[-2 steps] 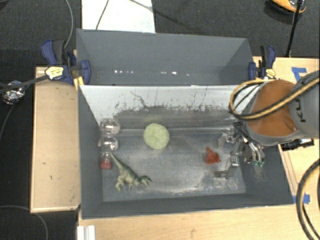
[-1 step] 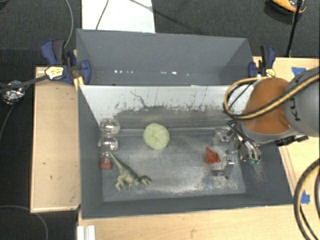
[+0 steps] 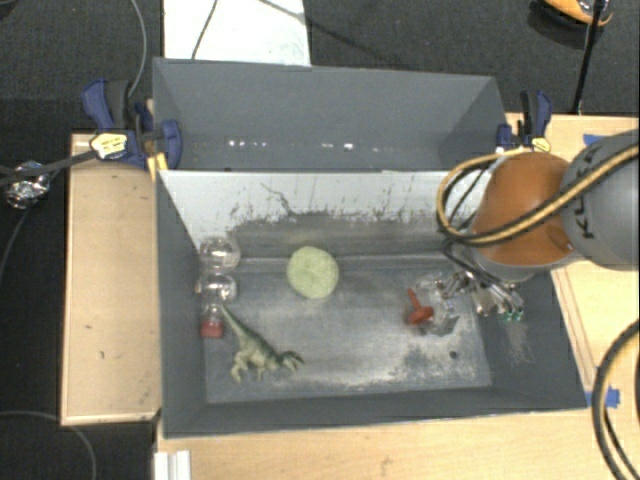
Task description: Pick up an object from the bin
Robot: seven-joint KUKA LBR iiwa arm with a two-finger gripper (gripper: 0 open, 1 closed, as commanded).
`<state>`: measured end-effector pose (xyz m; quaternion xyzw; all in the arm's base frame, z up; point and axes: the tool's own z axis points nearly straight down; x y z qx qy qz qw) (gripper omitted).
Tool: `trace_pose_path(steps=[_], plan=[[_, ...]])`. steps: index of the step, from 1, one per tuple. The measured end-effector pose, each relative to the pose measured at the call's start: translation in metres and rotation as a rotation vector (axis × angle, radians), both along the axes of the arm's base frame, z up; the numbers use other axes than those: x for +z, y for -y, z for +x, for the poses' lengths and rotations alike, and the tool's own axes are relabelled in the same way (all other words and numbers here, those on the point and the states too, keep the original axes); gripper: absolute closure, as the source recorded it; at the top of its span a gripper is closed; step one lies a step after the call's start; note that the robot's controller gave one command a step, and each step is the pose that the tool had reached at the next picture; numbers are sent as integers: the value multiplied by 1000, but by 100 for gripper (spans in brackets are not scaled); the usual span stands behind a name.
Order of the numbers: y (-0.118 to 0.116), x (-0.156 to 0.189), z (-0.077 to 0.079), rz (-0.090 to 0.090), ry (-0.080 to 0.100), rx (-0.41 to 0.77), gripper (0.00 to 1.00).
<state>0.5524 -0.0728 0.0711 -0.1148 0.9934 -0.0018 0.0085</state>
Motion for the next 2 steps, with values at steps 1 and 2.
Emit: trace_pose_path(steps=[1, 2], plan=[[0, 0, 0, 0, 0, 1, 100], [4, 15, 2, 0, 0, 24, 100]])
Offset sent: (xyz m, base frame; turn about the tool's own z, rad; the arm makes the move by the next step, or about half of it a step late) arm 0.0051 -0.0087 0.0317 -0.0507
